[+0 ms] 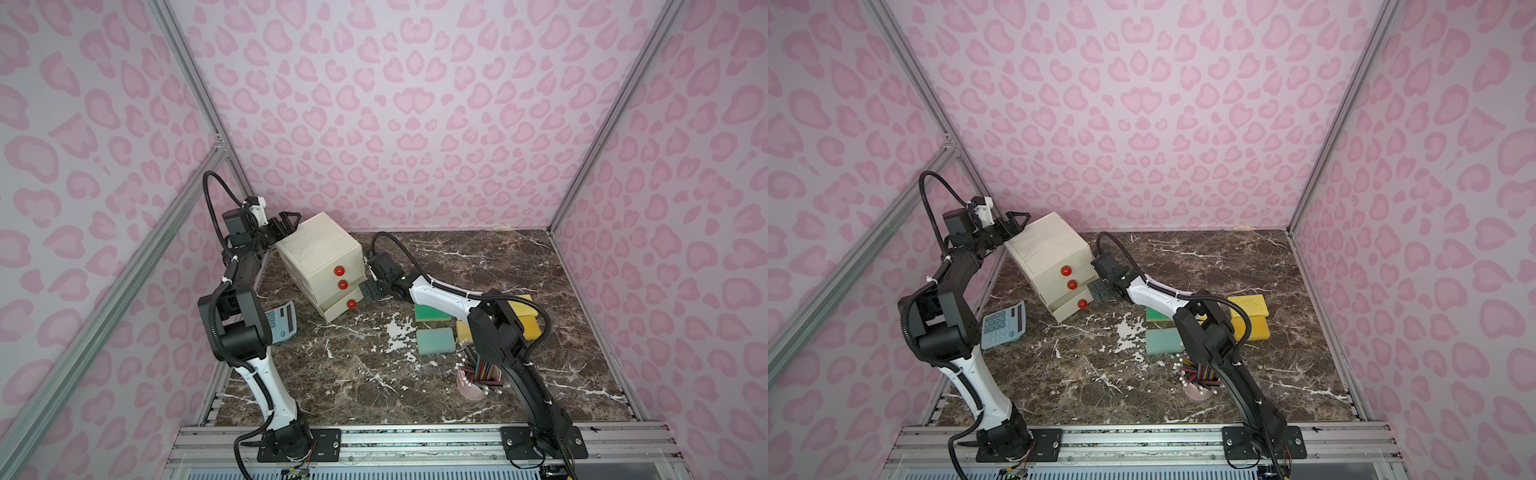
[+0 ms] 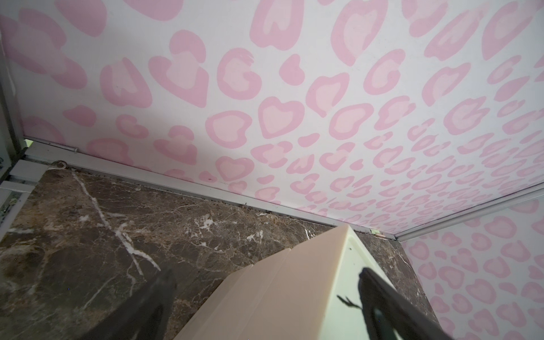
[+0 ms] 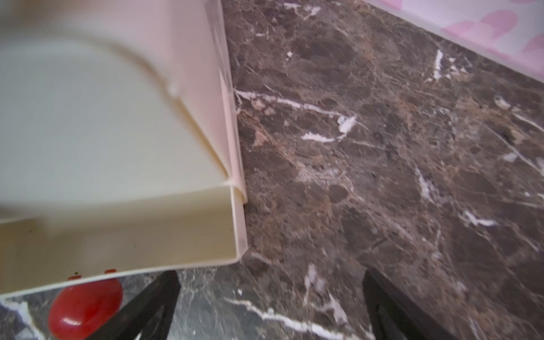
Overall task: Take the sponge out of the drawer
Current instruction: Close the drawer of the storage box, then move the drawer to the corner of the board.
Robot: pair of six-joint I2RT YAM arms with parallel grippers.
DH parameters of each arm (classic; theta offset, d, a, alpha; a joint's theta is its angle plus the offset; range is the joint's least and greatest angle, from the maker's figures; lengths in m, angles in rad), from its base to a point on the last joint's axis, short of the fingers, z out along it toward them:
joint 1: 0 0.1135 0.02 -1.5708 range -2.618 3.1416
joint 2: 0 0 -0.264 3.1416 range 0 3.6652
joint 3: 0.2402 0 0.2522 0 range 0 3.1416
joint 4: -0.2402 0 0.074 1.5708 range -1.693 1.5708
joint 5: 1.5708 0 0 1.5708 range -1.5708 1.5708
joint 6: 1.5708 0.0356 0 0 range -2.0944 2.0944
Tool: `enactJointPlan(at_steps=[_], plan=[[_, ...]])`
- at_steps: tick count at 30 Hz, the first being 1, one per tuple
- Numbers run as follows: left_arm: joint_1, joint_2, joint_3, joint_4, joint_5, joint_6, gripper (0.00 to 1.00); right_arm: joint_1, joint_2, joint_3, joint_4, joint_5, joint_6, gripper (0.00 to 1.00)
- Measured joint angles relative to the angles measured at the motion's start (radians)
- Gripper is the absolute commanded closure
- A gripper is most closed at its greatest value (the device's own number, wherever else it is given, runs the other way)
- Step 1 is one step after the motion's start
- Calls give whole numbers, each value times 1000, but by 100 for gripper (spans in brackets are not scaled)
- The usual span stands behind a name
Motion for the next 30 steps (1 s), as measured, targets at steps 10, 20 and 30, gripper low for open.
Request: enactJointPlan(at_steps=[10, 20, 30], plan=[[-1, -2, 0, -3, 2, 7, 3, -6, 20, -55, 96, -18, 14, 1], [-55, -336, -265, -37, -158, 61, 2, -41, -533, -621, 386, 190, -40, 1], [-294, -888, -885, 84, -588, 232, 2, -464, -1151, -1273, 576, 353, -25, 1]])
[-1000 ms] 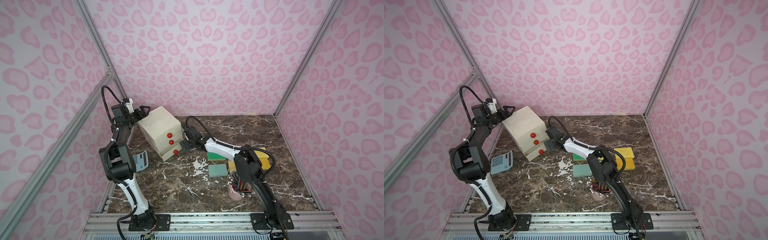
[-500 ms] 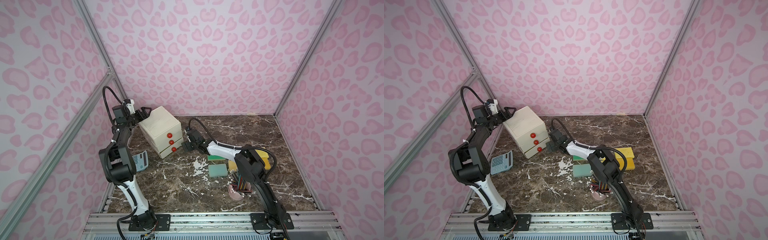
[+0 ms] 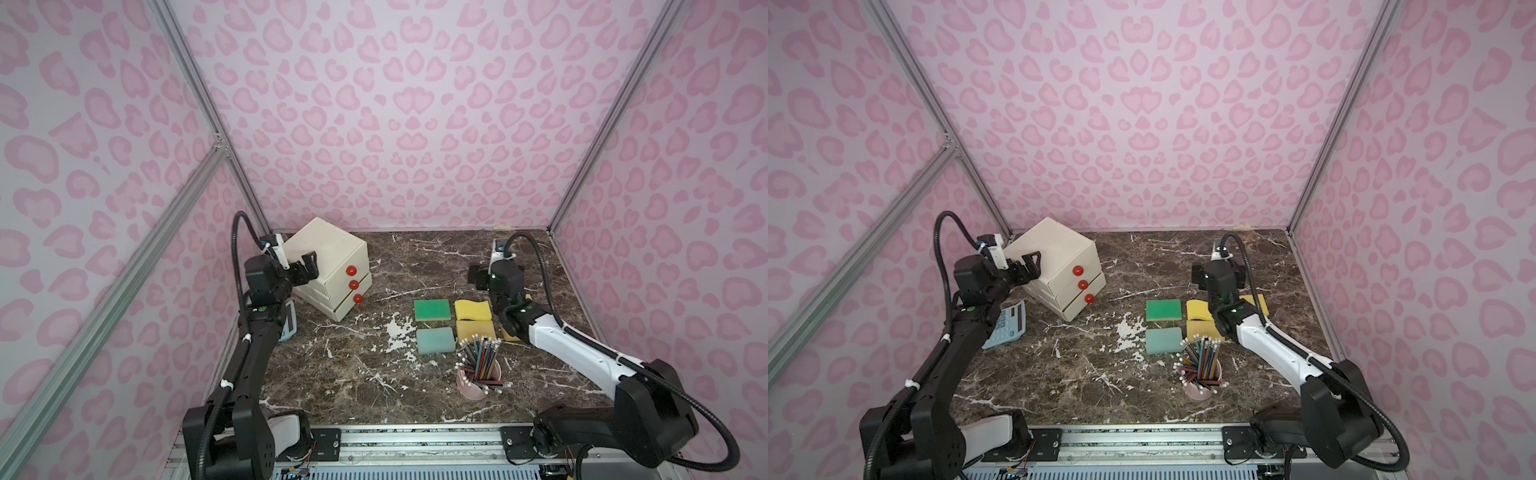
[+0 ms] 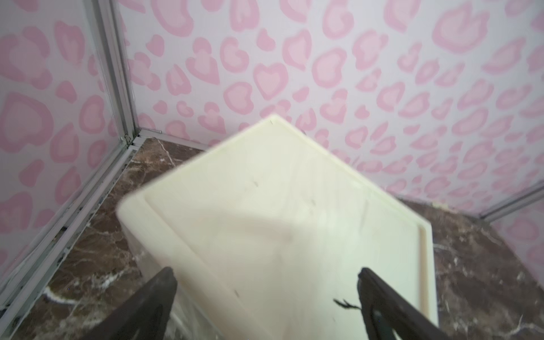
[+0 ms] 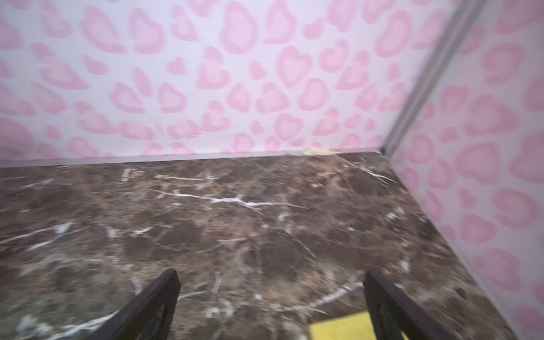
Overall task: Take the sponge out of the drawer
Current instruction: Move the drawer to the corner of the board, then reset both arms
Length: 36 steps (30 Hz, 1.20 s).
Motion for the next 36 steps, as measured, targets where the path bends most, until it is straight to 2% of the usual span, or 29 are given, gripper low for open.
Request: enactJointPlan(at_steps=[3, 5, 8, 11, 20, 25, 32, 36], plan=[[-110, -48, -66, 48, -166, 83, 2, -146, -105, -133, 41, 6, 4, 1], [-129, -57, -116, 124, -221, 96, 2, -236, -141, -196, 90, -5, 13, 1], [-135, -41, -196, 290, -248, 97, 2, -345, -137, -260, 151, -40, 43, 1], [-135, -3, -262, 473, -261, 95, 2, -386, -104, -309, 200, -80, 58, 1], [-134, 202, -277, 778, -245, 114, 2, -394, -34, -415, 397, -139, 18, 1], [-125, 360, -292, 565, -274, 185, 2, -394, 26, -466, 515, -191, -9, 1], [-82, 414, -319, 593, -247, 192, 2, -358, 59, -467, 599, -273, -62, 1], [-63, 417, -325, 600, -211, 190, 2, -300, 69, -480, 664, -294, -114, 1]])
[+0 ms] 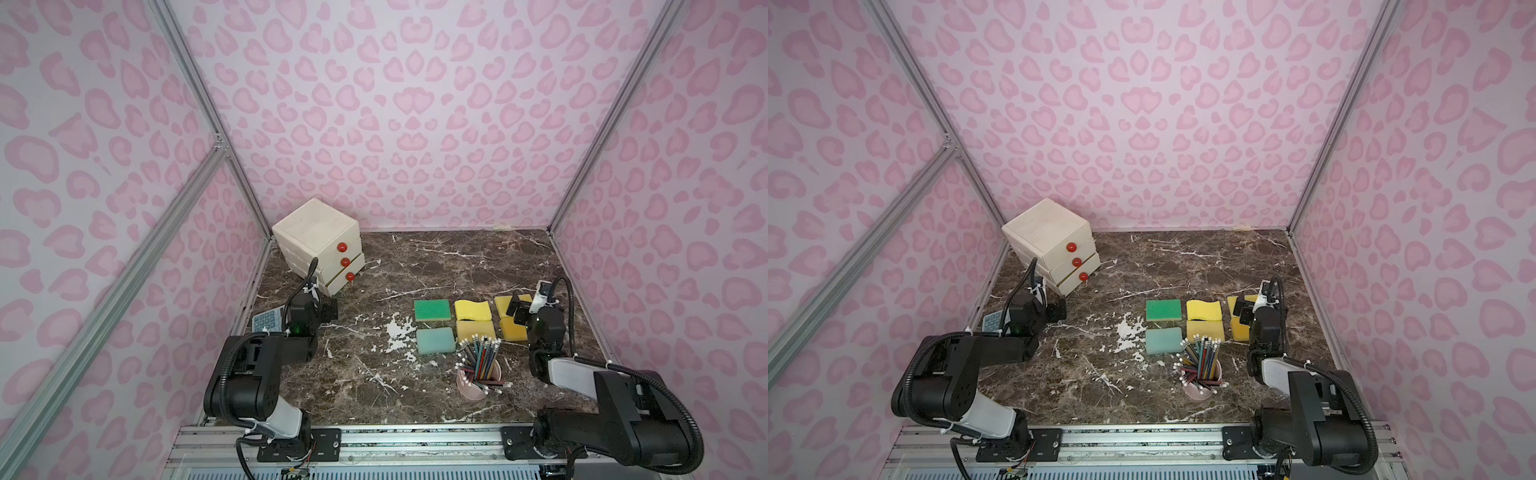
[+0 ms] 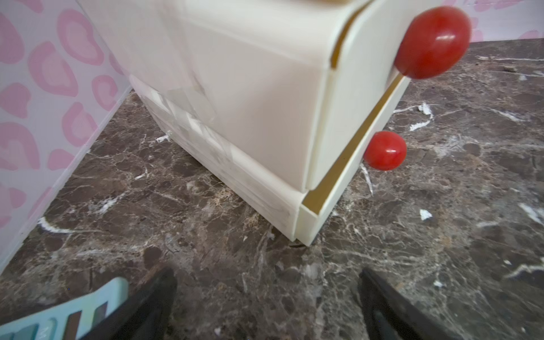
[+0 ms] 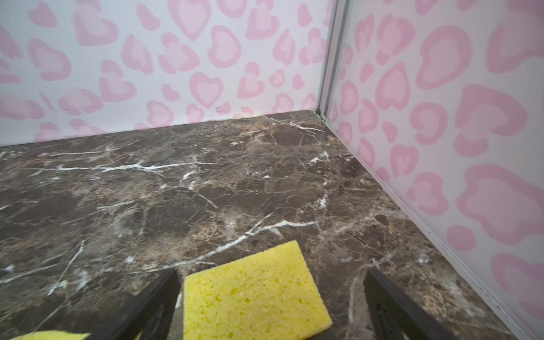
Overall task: Take the sponge out of the drawer
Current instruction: Reset both arms
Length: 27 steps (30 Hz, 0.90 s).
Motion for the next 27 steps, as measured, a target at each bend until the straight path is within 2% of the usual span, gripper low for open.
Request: enactJointPlan(at_steps=[5, 9, 11, 13, 27], plan=[[5, 3, 1, 9, 35, -2, 2, 19, 53, -46, 150, 51, -41, 0], [5, 5, 2, 13, 51, -2, 2, 16, 226, -55, 323, 41, -47, 0], [5, 5, 4, 13, 51, -2, 2, 5, 228, -43, 299, 35, -47, 0], [5, 5, 6, 15, 51, -2, 2, -6, 241, -39, 381, 55, -31, 0], [-13, 6, 9, 14, 40, 5, 2, -1, 222, -29, 379, 109, 0, 0]])
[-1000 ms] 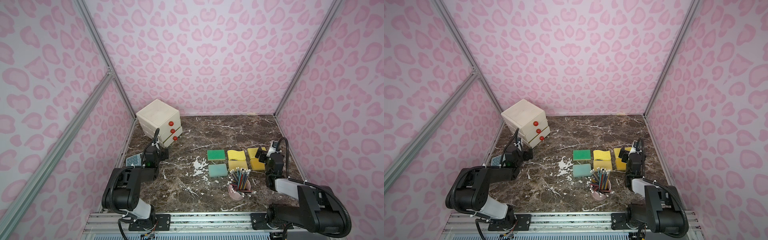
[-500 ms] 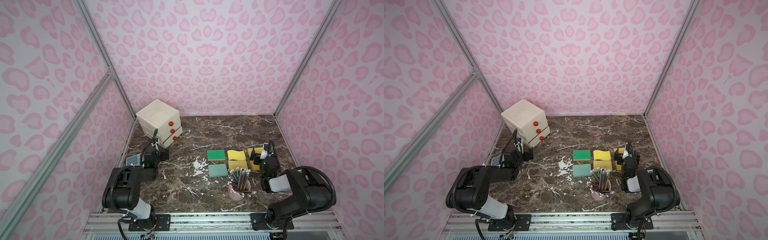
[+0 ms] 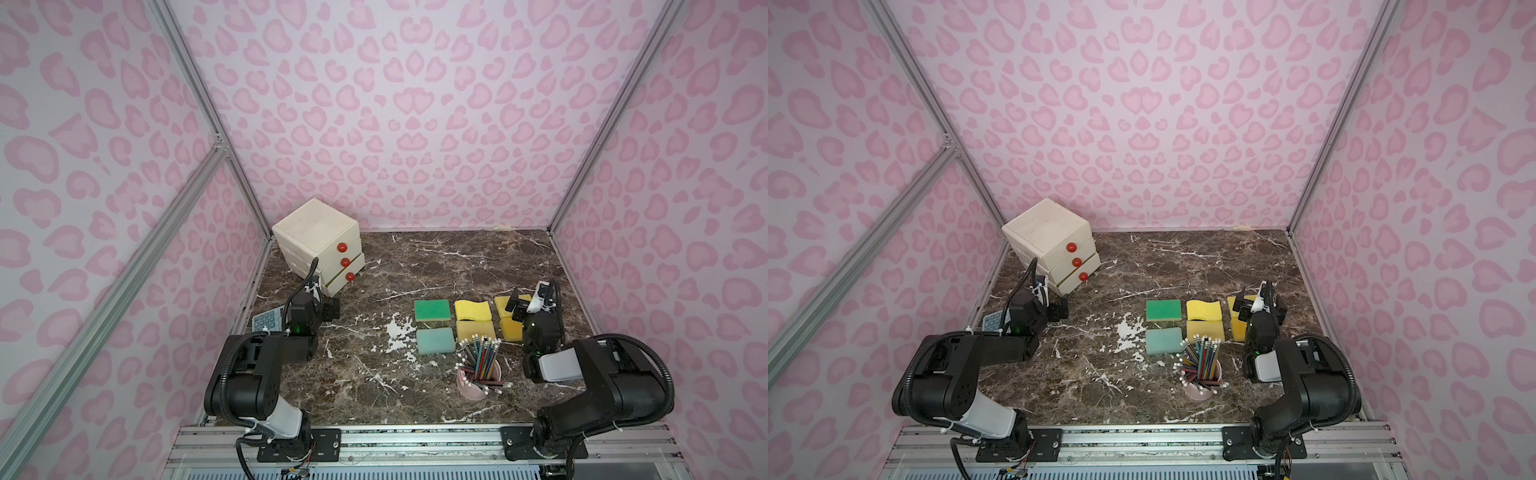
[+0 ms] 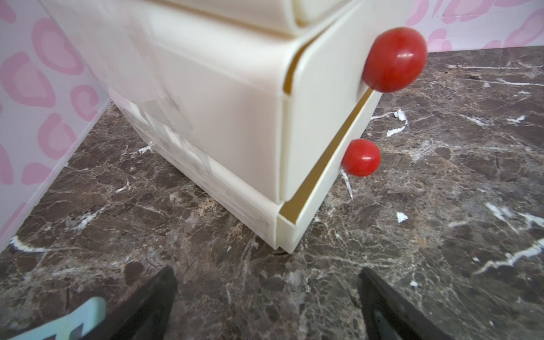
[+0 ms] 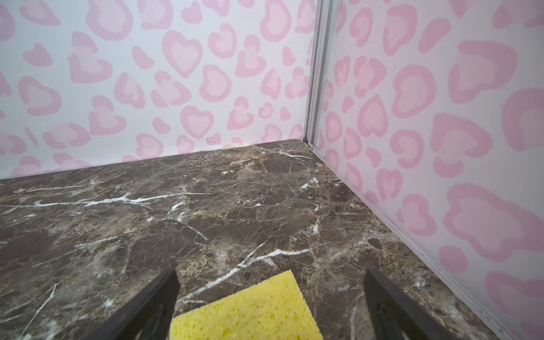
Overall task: Take the sponge out of the drawer
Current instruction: Reset both arms
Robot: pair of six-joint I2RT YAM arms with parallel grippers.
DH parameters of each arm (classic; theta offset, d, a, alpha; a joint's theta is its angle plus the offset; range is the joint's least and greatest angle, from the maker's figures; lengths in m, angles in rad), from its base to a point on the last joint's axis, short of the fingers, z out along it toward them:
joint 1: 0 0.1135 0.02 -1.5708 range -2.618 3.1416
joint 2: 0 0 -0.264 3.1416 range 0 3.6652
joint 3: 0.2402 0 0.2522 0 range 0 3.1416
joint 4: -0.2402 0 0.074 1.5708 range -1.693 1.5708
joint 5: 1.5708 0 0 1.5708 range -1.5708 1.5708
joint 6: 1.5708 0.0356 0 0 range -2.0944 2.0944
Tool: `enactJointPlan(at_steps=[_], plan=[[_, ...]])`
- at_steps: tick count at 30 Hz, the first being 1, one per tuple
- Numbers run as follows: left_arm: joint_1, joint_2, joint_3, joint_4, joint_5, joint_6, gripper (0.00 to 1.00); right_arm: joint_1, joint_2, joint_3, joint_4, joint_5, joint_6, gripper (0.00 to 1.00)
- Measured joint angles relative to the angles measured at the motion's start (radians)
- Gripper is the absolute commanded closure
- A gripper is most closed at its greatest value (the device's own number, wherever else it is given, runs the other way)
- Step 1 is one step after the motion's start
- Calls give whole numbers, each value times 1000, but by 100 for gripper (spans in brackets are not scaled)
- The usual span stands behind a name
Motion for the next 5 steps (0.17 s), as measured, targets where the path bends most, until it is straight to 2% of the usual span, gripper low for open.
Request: enactJointPlan(at_steps=[5], plan=[[0, 2, 4, -3, 0, 0, 2, -1, -1, 1, -7, 0, 6, 0]])
